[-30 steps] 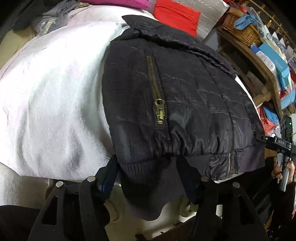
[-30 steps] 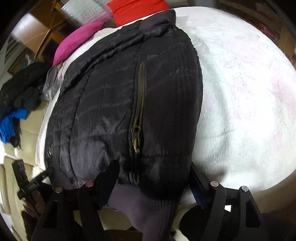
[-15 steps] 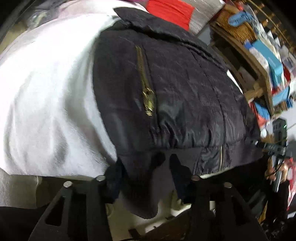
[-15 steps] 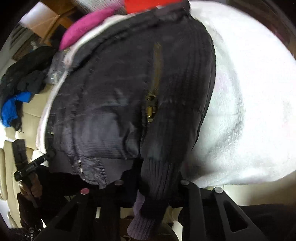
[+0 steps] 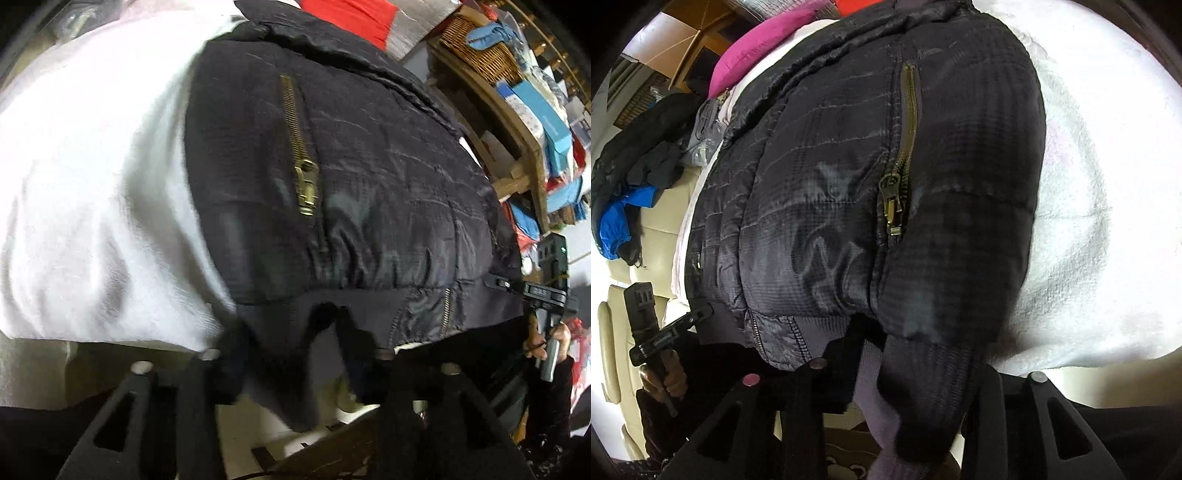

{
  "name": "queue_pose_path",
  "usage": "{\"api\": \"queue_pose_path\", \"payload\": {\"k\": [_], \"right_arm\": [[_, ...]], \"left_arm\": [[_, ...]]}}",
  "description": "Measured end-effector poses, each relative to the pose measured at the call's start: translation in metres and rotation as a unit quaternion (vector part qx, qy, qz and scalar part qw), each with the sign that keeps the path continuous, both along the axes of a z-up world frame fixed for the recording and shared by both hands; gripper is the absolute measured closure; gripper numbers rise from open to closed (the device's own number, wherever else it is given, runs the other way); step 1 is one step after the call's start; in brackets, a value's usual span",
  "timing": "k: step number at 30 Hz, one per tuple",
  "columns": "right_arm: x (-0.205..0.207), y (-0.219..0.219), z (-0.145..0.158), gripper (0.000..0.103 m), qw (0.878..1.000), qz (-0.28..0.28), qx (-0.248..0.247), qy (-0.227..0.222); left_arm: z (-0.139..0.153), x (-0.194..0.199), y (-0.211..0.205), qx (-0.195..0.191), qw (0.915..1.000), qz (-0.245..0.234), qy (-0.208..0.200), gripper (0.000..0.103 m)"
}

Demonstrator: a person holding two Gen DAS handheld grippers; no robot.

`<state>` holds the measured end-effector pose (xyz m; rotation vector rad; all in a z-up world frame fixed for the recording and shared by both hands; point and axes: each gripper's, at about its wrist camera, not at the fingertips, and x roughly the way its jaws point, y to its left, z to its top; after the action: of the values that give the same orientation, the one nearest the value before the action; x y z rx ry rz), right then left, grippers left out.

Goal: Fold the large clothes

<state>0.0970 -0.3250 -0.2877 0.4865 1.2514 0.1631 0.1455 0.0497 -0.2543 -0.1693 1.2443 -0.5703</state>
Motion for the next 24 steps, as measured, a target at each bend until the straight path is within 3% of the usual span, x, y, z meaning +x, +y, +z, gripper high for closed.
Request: {"api": "queue_pose_path", "payload": {"k": [2,3,4,5,7,9,17,24], "right_arm": [[0.008,0.003,-0.002,0.063,1.000,0.003,-0.006,-0.006],[0.005,0.003,-0.001,0.066,1.000,0.007,-0.012,-0.012],[0.002,0.005,0.004,0.072,0.999,0.014,-0.027,-0.023],[-0.001,0.007,0.008,0.080,0.999,0.019,-0.039,-0.031],[-0.003,0.015,0.017,0.084,0.996,0.028,-0.060,-0.053],[-0.003,0.014,0.025,0.088,0.996,0.024,-0.054,-0.063],[-0.008,0.005,0.073,0.091,0.992,0.023,-0.006,-0.126],[-0.006,0.000,0.115,0.091,0.984,0.020,0.020,-0.178]], "left_arm": [[0.000,-0.002,-0.001,0.008,0.9999,-0.004,-0.007,0.058],[0.001,-0.002,0.000,0.015,0.9998,0.002,-0.012,0.066],[0.001,0.000,0.001,0.019,0.9997,0.008,-0.015,0.082],[0.002,0.001,0.004,0.010,0.9998,0.013,-0.013,0.086],[0.006,0.001,0.007,-0.004,0.9997,0.014,-0.019,0.092],[0.015,-0.004,0.010,-0.009,0.9992,0.006,-0.038,0.094],[0.062,-0.004,0.032,-0.103,0.9916,-0.008,-0.078,0.095],[0.106,0.009,0.039,-0.120,0.9858,-0.022,-0.115,0.095]]}}
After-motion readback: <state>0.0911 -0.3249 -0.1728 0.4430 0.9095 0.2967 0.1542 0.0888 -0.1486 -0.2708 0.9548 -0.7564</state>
